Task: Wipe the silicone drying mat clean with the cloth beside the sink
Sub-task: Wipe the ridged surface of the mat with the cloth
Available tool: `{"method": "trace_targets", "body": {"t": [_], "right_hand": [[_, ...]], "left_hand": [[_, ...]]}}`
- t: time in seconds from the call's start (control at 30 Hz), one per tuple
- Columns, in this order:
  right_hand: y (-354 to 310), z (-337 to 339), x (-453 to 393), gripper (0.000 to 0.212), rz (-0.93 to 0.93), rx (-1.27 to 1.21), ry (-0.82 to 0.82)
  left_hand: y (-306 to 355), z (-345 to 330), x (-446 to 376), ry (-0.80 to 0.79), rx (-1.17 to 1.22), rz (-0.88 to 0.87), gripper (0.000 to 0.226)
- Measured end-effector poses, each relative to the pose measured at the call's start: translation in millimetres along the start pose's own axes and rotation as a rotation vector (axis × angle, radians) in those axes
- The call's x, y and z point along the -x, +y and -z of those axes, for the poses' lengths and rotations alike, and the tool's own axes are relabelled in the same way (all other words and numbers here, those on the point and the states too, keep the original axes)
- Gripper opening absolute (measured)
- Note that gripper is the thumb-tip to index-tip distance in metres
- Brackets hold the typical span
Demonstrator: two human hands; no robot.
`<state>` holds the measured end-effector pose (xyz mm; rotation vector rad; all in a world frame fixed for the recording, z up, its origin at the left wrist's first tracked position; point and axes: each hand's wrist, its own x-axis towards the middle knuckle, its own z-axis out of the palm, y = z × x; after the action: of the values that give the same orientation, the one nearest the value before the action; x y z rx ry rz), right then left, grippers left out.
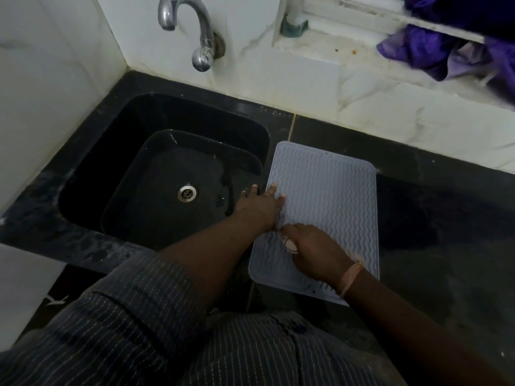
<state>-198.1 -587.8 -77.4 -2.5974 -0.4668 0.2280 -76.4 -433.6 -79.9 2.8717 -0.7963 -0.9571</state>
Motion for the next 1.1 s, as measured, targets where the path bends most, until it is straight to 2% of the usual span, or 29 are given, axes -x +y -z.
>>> {"method": "trace_targets", "body": {"t": [0.07,0.17,0.27,0.4,0.5,0.63,0.7,0.73,0.8,0.87,0.93,0.97,1.03,1.07,1.1], "right_hand": [[2.6,6.9,-5.7,0.034,-0.056,-0.066,-0.023],[17.6,16.3,-27.3,0.018,-0.133,-0.046,0.082],[18.2,11.6,-39.6,0.027,-0.156,0.036,0.181],[-1.3,-16.4,-21.0,0.049,-0.087,0.133,0.18],[-8.8,-26.2,3.6,0.044,-0.057,0.078,0.203],[-22.5,-38.5,29.8,0.016,-0.021,0.016,0.088],[-26.0,-37.4,34.9,0.012,-0.041,-0.034,-0.005],[-26.9,-30.7,34.1,0.015,-0.094,-0.108,-0.043],[-24.9,-12.6,30.5,0.028,-0.318,-0.427,-0.07],[-22.0,5.3,25.6,0.033,-0.561,-0.834,0.035],[-16.4,12.3,22.3,0.033,-0.72,-1.211,0.189],[-13.1,13.1,21.6,0.033,-0.755,-1.375,0.263],[-4.2,11.9,24.1,0.039,-0.761,-1.625,0.397],[-0.1,11.0,25.8,0.044,-0.751,-1.701,0.454],[3.0,9.8,27.3,0.049,-0.731,-1.754,0.5]], "left_hand": [[0.3,1.9,1.0,-0.001,-0.005,-0.002,0.095],[0.1,4.6,2.5,-0.007,0.016,-0.009,0.094],[-0.1,6.2,4.0,-0.006,0.016,-0.002,0.092],[-0.5,5.4,2.2,-0.01,0.0,0.001,0.084],[-2.7,3.7,1.8,-0.021,-0.004,-0.003,0.088],[-4.2,4.1,3.0,-0.014,0.02,-0.017,0.094],[-4.3,4.1,2.4,-0.011,0.02,-0.017,0.093],[-4.0,5.1,2.9,-0.009,0.017,-0.018,0.093],[-3.1,4.1,2.7,-0.006,0.02,-0.019,0.093],[-1.6,4.0,3.5,-0.015,0.024,-0.011,0.09],[0.4,2.4,7.9,0.055,0.101,-0.01,0.074],[3.3,1.3,12.9,0.155,0.221,-0.026,0.058],[15.5,-0.2,31.7,0.392,0.625,-0.024,0.029],[25.2,3.6,46.3,0.439,0.837,0.009,0.023],[34.1,6.7,59.3,0.401,1.014,0.038,0.02]]}}
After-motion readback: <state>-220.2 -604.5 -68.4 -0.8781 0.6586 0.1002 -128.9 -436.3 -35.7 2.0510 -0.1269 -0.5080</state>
